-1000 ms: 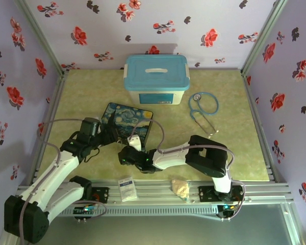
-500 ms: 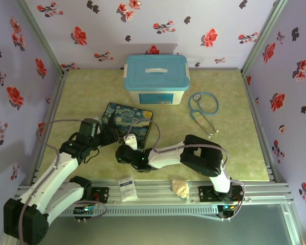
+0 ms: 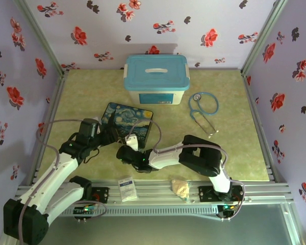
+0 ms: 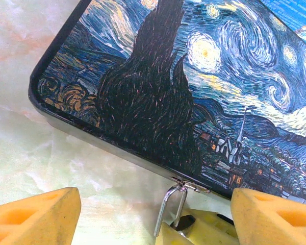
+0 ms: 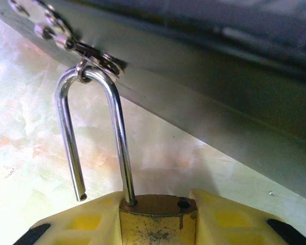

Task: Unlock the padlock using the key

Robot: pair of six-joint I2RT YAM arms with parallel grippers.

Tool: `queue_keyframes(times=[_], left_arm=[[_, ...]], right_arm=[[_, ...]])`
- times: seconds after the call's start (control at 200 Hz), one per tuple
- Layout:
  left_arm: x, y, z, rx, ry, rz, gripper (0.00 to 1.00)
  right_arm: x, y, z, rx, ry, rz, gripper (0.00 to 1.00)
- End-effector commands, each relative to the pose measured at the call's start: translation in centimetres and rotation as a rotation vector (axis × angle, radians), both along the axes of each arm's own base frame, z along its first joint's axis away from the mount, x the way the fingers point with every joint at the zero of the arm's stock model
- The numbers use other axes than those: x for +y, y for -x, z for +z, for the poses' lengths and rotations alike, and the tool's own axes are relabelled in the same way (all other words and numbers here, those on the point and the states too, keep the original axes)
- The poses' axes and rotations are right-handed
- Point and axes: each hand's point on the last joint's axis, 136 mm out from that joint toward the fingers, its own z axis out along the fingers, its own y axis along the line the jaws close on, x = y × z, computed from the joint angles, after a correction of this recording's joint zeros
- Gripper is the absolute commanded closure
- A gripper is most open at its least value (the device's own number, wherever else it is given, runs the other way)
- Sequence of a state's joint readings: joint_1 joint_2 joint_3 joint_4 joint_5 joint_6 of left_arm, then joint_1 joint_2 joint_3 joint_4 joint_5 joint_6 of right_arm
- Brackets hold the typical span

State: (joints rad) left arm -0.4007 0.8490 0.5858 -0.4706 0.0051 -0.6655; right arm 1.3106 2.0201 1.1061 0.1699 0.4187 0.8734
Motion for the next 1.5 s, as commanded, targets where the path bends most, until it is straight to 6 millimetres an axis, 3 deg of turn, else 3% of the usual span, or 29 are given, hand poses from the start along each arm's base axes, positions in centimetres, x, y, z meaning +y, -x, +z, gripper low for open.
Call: queue_keyframes(times=[0.0,0.265,0.48,0.72,0.83,1.235,1.495], left_arm=[[0.2,-0.4,0.8,-0.037,-0.021,-0.013,0.22],[0.0,-0.9,0.8,-0.027,-0.034,-0.025,0.21],[-2.2,-0.3,0.1,-0.029,0.020,-0.088,0.27],[-5.4,-0.2,-1.9,-0.018,0.081,-0.153,0.28],[-6.6,-0.4,-2.1,-0.028,0.062,-0.171,0.28],[-4.8,-3.3,-3.0,-0.070,-0.104,-0.105,0.21],[-5.5,-5.7,-4.0,-0.082,-0.153,-0.118,0.19]], right_arm=[[-1.9,0.5,-2.0,0.037,0.033,-0.023,0.68],[-6.6,0.9,-2.0,0.027,0.038,-0.092,0.71],[-11.1,1.5,-2.4,0.035,0.019,-0.167,0.71],[-14.3,1.3,-1.4,0.002,-0.025,-0.239,0.71],[-13.8,1.2,-1.2,0.014,-0.089,-0.265,0.71],[-12.0,0.0,-1.9,0.050,-0.317,-0.417,0.71],[-11.6,0.1,-2.5,0.053,-0.372,-0.439,0.73]])
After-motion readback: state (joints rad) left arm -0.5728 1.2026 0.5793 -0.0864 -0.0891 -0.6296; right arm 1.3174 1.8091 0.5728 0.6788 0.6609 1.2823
